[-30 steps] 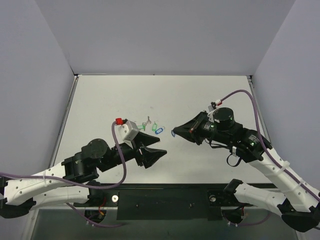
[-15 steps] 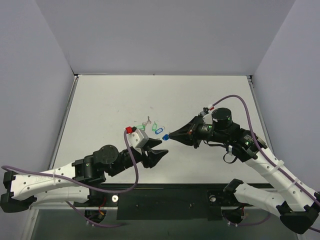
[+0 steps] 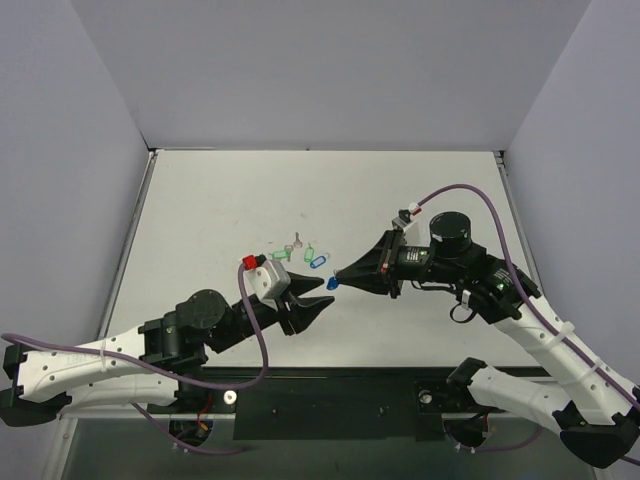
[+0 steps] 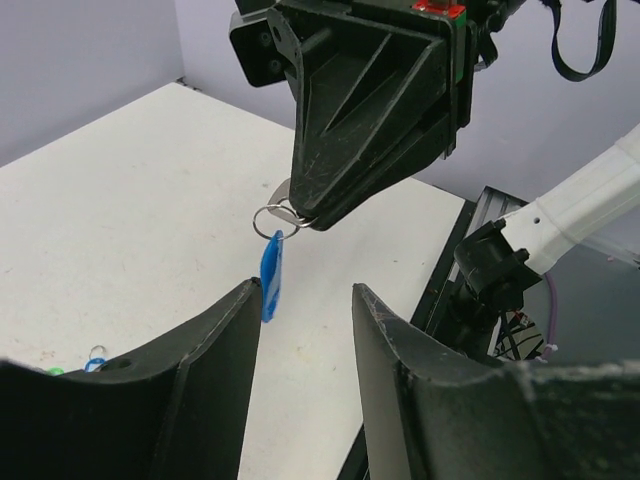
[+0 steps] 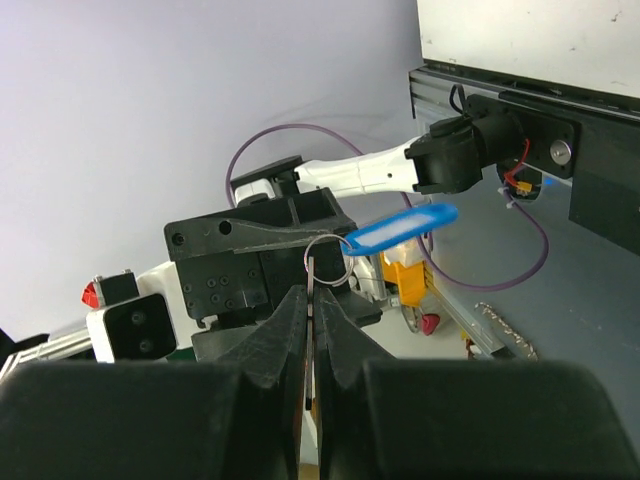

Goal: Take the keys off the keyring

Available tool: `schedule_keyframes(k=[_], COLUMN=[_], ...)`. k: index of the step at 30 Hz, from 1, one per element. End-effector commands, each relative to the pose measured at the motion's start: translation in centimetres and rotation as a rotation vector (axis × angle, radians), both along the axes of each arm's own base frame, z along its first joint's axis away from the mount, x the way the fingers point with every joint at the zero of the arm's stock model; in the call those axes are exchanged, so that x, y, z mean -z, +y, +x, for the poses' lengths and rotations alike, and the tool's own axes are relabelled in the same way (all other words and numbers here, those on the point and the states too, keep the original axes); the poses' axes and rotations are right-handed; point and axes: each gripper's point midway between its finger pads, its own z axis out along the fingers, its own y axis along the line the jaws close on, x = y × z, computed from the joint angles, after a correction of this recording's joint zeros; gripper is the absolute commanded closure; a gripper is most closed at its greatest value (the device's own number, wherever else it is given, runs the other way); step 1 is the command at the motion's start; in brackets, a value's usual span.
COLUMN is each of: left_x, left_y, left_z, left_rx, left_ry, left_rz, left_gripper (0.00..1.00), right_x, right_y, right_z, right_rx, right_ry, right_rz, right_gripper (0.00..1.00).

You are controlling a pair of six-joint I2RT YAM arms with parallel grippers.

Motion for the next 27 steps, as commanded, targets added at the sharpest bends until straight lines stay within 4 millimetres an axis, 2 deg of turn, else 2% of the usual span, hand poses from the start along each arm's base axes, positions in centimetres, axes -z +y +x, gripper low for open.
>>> schedule_keyframes(k=[1, 9, 20, 27], left_x=[-4.8, -5.7, -6.5, -6.9], left_y=[-0.1, -1.3, -1.6, -1.1], left_z=[-0.5, -1.1, -1.1, -1.2], left_rx=[0.032, 0.079, 0.084, 0.086], left_ry=[-0.065, -0.092, -0.119, -0.131], left_rz=[-0.129, -0.154, -0.156, -0.148], left_gripper=[0.5, 0.53, 0.61, 0.89], right_x=[-2.8, -4.2, -5.3, -6.0], right_y=[0.0, 0.7, 1.0, 1.0], right_z=[-1.8, -3.0, -3.9, -4.3], right_rx=[-0.08, -0.127, -0.155, -0.17], right_ry=[-0.081, -0.119, -0.144, -0.154], right_rz=[0.062, 0.092, 0.115, 0.136], right_gripper=[1.0, 1.0, 1.0, 1.0])
